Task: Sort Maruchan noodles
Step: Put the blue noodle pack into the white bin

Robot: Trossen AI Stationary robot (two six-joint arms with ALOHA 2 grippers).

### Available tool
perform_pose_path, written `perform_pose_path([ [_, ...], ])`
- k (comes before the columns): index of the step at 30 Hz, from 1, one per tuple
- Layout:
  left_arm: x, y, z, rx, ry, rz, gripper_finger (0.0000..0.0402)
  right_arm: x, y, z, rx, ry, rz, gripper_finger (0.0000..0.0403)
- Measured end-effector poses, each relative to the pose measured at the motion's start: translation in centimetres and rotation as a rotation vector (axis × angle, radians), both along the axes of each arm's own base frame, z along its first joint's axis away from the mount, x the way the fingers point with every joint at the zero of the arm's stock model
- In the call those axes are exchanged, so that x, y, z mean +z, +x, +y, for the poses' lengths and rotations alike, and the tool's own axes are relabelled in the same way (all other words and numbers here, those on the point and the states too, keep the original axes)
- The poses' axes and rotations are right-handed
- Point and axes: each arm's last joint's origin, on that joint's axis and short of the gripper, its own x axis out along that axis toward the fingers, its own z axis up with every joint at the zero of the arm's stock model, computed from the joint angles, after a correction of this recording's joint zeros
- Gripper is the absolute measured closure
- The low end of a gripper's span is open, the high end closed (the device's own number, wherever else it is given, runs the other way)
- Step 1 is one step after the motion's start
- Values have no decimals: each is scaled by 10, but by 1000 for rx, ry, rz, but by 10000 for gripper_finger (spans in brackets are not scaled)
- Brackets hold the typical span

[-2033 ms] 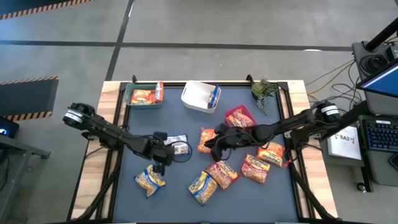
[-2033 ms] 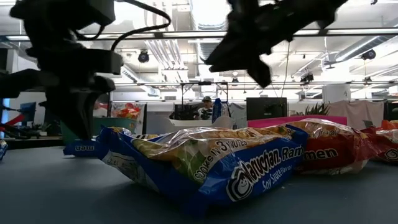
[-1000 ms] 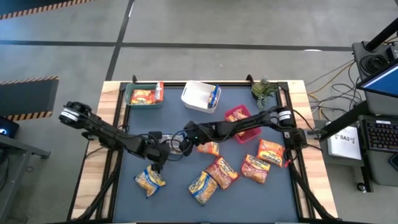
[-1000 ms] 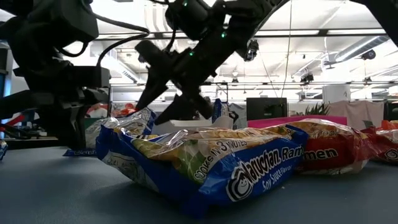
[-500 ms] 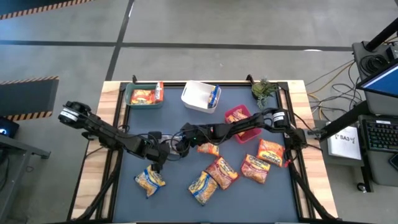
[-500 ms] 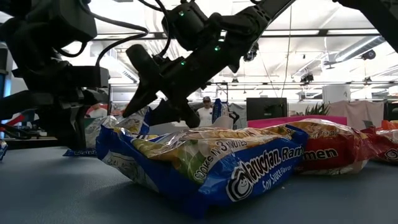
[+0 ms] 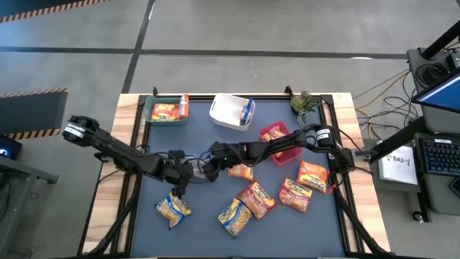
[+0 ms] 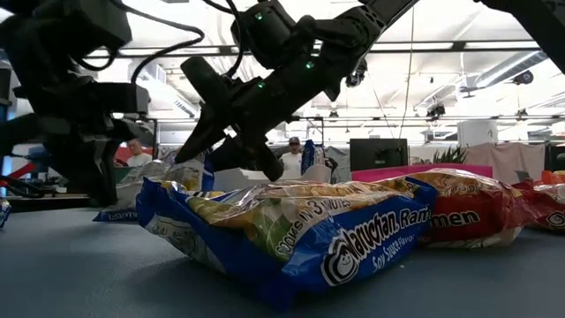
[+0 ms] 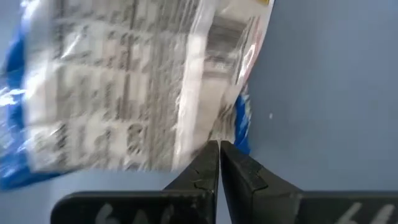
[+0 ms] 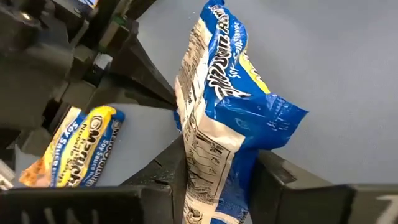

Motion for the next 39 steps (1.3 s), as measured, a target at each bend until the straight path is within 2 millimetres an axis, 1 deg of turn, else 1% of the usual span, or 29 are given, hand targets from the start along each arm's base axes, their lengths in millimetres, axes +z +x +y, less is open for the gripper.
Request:
perform_pose_path([
  [6, 21, -12, 6, 19, 44, -77, 402, 13, -4, -7, 5, -2, 0, 311],
  [11, 45, -22, 12, 34, 128, -217, 402, 23, -7, -11, 20, -34, -4, 311],
  [13, 58, -24, 15, 44, 175, -290, 402, 34, -11, -12, 33, -62, -17, 311],
  [15, 71, -27, 17, 46, 208, -352, 402, 51, -17, -15, 58, -113, -27, 311],
  [17, 82, -30, 19, 40, 231, -405, 402, 72, -26, -19, 83, -188, -21, 311],
  [20, 97, -32, 20, 34, 255, -482, 402, 110, -38, -25, 103, -332, 12, 311],
  [22, 103, -34, 21, 18, 263, -520, 402, 138, -46, -30, 109, -444, 44, 311],
  [25, 111, -34, 21, -5, 275, -576, 402, 172, -58, -42, 119, -582, 138, 311],
  [27, 112, -34, 21, -19, 292, -587, 402, 190, -64, -53, 124, -647, 193, 311],
  [30, 114, -33, 22, -26, 327, -603, 402, 213, -71, -72, 150, -727, 260, 311],
  [33, 116, -32, 23, -15, 384, -607, 402, 223, -76, -91, 231, -836, 335, 311],
  [39, 119, -35, 27, 10, 537, -578, 402, 220, -73, -117, 537, -1148, 458, 311],
])
